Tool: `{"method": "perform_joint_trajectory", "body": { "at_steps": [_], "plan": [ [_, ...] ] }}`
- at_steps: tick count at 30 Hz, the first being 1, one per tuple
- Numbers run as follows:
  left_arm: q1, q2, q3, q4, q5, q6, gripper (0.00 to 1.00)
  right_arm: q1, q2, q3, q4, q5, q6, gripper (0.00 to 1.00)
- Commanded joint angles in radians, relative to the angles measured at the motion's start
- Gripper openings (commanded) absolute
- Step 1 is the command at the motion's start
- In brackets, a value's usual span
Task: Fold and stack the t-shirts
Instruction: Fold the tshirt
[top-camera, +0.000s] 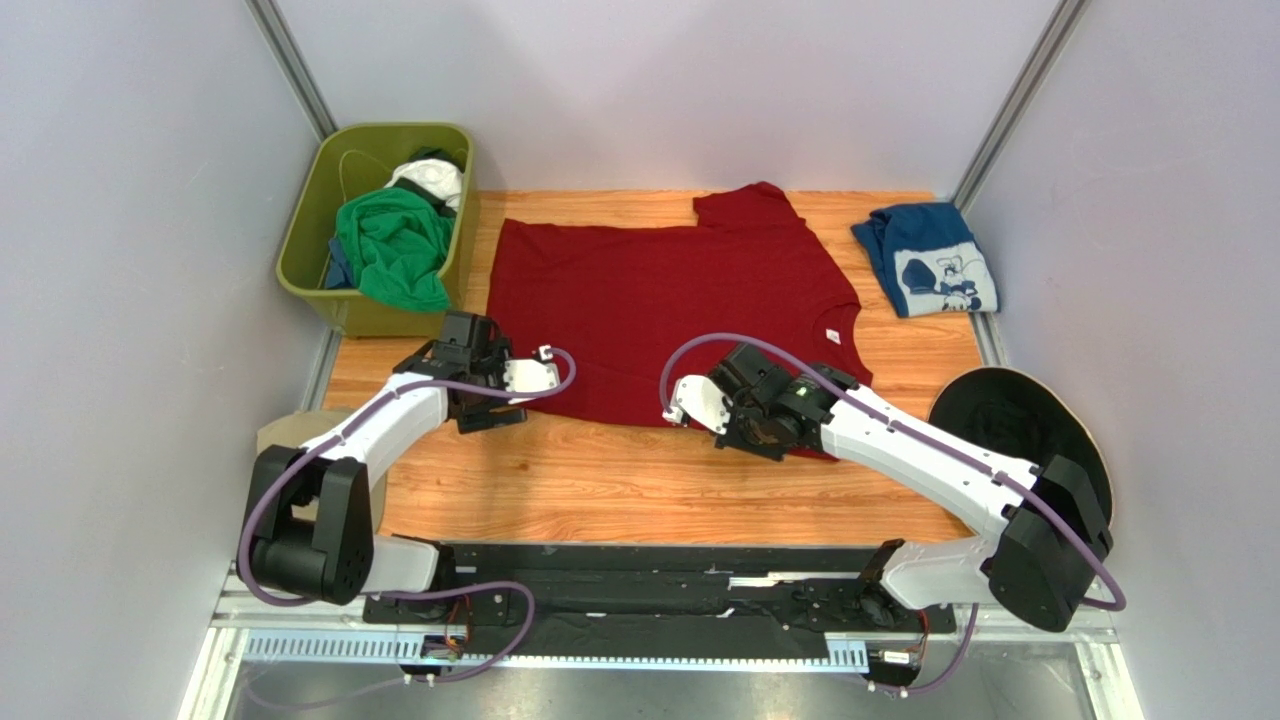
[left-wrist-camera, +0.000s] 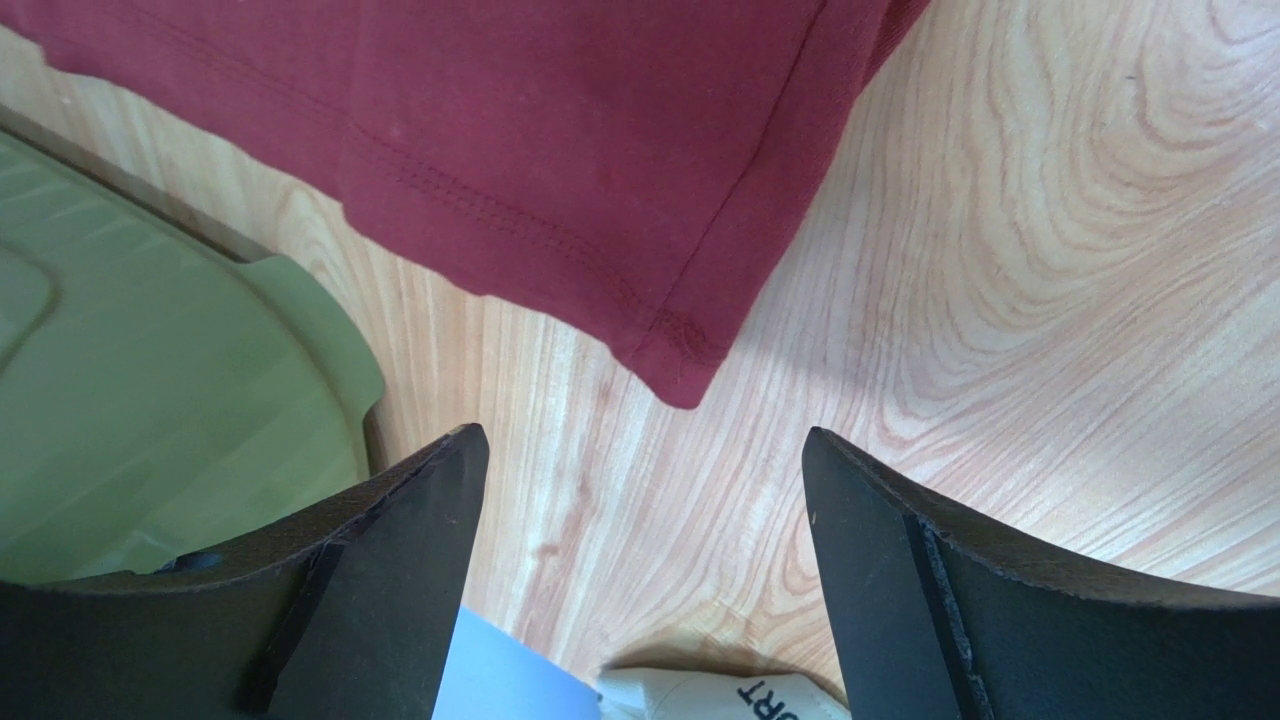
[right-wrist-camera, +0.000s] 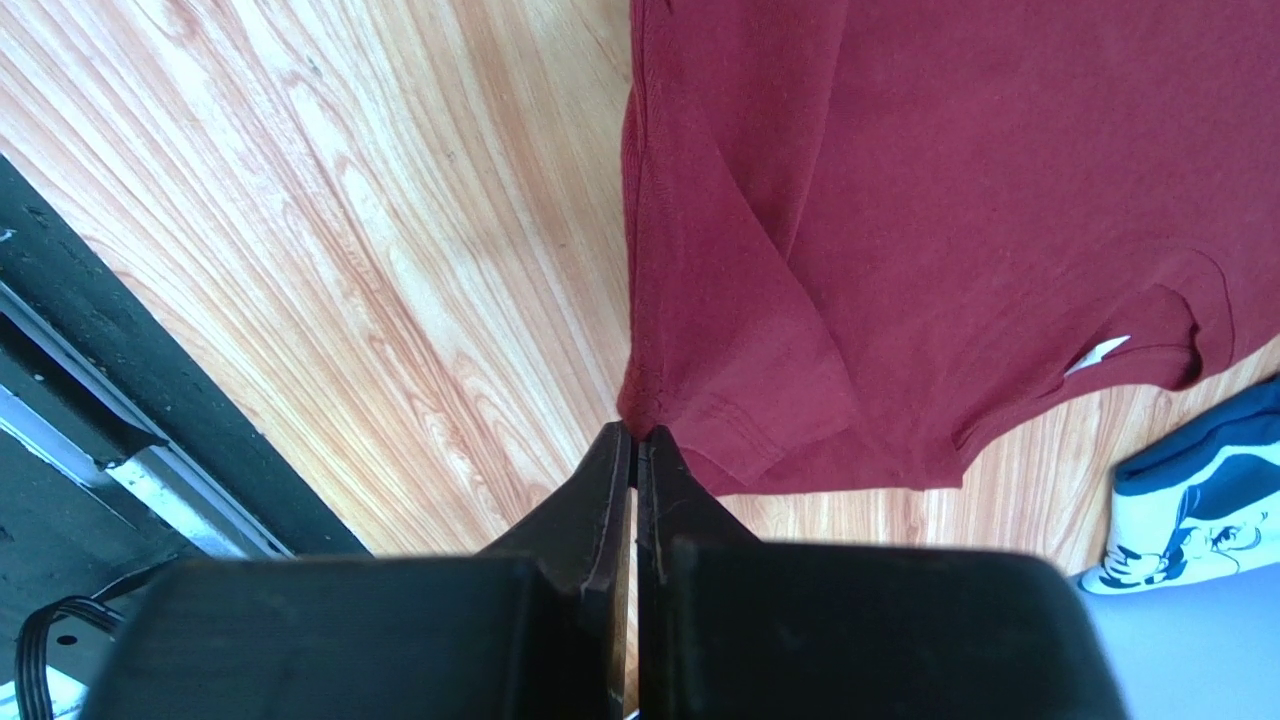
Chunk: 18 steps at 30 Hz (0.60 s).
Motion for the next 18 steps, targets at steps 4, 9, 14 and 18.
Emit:
{"method": "perform_joint_trajectory", "body": {
  "at_steps": [4, 9, 14, 18],
  "plan": [
    [0.006, 0.028, 0.052, -0.018, 0.041, 0.014, 0.84, -0.002, -0.021, -0.016, 0.014, 0.035, -0.017, 0.00],
    [0.006, 0.072, 0.076, -0.020, 0.040, 0.026, 0.84, -0.002, -0.008, -0.015, 0.021, 0.031, -0.010, 0.00],
    [0.014, 0.126, 0.095, -0.018, 0.035, 0.052, 0.82, -0.002, -0.007, -0.011, 0.022, 0.035, -0.010, 0.00],
    [0.024, 0.172, 0.110, -0.015, 0.035, 0.057, 0.81, -0.002, 0.001, -0.015, 0.027, 0.034, -0.007, 0.00]
  ]
}}
